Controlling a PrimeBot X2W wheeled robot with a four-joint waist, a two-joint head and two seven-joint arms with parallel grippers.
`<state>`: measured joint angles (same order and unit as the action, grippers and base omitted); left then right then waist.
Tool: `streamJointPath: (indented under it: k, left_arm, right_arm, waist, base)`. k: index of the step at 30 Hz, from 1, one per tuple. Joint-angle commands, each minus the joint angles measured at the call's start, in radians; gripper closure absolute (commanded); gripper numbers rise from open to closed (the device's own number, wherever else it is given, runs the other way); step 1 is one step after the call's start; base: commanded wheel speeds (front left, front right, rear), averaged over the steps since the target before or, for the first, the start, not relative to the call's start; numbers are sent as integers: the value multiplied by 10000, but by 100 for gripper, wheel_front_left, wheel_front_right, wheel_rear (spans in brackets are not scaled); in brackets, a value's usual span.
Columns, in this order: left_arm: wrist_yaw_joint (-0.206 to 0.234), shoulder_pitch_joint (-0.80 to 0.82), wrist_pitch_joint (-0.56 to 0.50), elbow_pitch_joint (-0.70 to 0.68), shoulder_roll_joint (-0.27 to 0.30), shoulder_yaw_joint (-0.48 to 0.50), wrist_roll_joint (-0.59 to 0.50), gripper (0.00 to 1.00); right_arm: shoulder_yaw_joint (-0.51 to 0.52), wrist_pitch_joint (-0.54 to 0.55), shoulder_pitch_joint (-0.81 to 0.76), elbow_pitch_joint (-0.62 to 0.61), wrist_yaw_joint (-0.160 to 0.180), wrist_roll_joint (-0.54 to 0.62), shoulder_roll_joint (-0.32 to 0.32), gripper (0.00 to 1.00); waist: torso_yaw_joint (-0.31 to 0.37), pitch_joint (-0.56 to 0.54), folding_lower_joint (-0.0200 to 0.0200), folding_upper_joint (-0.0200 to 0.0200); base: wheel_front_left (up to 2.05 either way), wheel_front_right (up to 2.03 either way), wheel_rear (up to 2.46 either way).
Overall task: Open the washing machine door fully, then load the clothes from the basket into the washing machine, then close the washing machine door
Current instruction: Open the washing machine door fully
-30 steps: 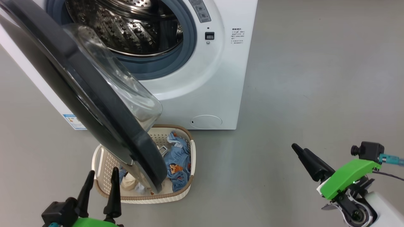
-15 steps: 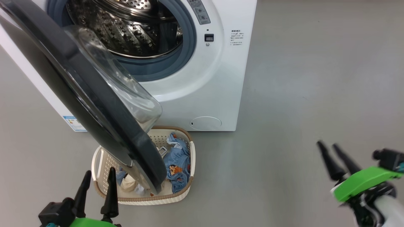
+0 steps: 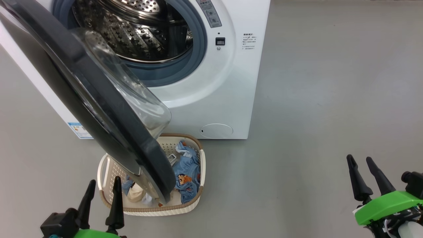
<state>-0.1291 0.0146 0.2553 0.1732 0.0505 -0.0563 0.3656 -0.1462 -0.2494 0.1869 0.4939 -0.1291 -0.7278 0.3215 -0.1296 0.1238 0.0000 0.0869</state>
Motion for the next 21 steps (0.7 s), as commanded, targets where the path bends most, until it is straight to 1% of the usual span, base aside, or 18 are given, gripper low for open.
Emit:
streamJointPath:
  k: [1, 11, 12, 13, 14, 17, 21]
  left_arm:
    - [-16, 38, 65, -225, 151, 326, -140, 0]
    - [-16, 183, 65, -154, 165, 371, -49, 0]
    - [-16, 194, 65, -146, 167, 382, -35, 29]
    - [-16, 205, 65, -149, 163, 414, 10, 69]
    - [-16, 215, 65, -163, 156, 454, 97, 100]
    - [-16, 258, 65, -300, 132, 670, 341, 100]
    - [-16, 346, 65, -802, 98, 1184, 615, 100]
  right_arm:
    - [-130, -123, -134, -202, -16, 300, 109, 0]
    - [32, -123, -273, -74, -16, 567, -70, 0]
    - [41, -123, -272, -69, -16, 593, -81, 0]
    - [47, -123, -276, -64, -16, 616, -94, 0]
    - [65, -123, -280, -69, -16, 641, -107, 0]
    - [142, -123, -301, -96, -16, 728, -128, 0]
    - [254, -123, -326, -150, -16, 876, -119, 0]
  waist:
    - [-18, 23, 0, 0]
    - [-65, 104, 0, 0]
    - [-62, 100, 0, 0]
    - [-63, 89, 0, 0]
    - [-62, 86, 0, 0]
    - [-79, 70, 0, 0]
    - [-125, 68, 0, 0]
  base:
    - [0, 0, 0]
    - [0, 0, 0]
    - [0, 0, 0]
    - [0, 0, 0]
    - [0, 0, 0]
    - [0, 0, 0]
    - [0, 0, 0]
